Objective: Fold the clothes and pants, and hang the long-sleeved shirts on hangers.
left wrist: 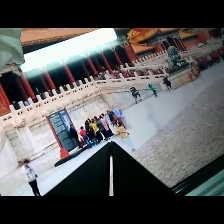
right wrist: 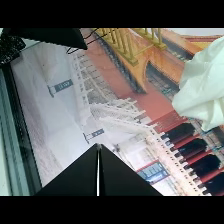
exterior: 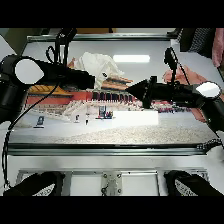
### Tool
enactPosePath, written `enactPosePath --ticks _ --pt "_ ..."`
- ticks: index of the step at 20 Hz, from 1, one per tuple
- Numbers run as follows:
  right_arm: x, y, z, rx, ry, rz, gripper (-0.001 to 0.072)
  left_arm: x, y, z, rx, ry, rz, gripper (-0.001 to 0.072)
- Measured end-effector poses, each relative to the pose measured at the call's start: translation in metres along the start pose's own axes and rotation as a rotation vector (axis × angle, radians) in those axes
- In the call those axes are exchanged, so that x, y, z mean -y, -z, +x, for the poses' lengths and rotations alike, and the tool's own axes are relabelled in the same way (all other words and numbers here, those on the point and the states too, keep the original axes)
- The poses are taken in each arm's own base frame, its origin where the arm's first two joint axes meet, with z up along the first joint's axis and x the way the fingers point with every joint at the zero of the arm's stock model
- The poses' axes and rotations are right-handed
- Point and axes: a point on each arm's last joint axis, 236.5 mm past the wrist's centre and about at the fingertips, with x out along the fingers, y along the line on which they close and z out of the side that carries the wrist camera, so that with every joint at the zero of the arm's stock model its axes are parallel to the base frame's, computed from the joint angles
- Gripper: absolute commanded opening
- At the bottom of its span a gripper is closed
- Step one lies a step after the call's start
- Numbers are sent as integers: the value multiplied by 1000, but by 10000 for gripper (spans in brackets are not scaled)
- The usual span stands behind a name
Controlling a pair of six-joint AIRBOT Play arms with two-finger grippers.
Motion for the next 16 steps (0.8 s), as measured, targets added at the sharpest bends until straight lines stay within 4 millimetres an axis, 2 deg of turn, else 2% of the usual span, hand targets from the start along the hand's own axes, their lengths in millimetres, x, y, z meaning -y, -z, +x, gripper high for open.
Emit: enactPosePath --ticks 6,7,8,9,12,14,16 --pt "0 0 0 0 0 0 20 0 0 0 0 0 0 16" --pt "0 0 0 0 0 0 20 0 -1 0 4 0 0 65" --pt "0 0 0 0 0 0 20 0 -5 0 21 0 0 470" --pt "0 0 0 0 0 0 20 -1 -11 2 43 -2 6 720" --pt "0 0 0 0 0 0 20 -19 -34 14 127 -48 22 720" --pt "0 0 0 0 0 0 20 -46 -45 36 149 -101 12 720" --pt "0 0 0 1 0 -1 20 -81 -49 70 148 -149 -18 720"
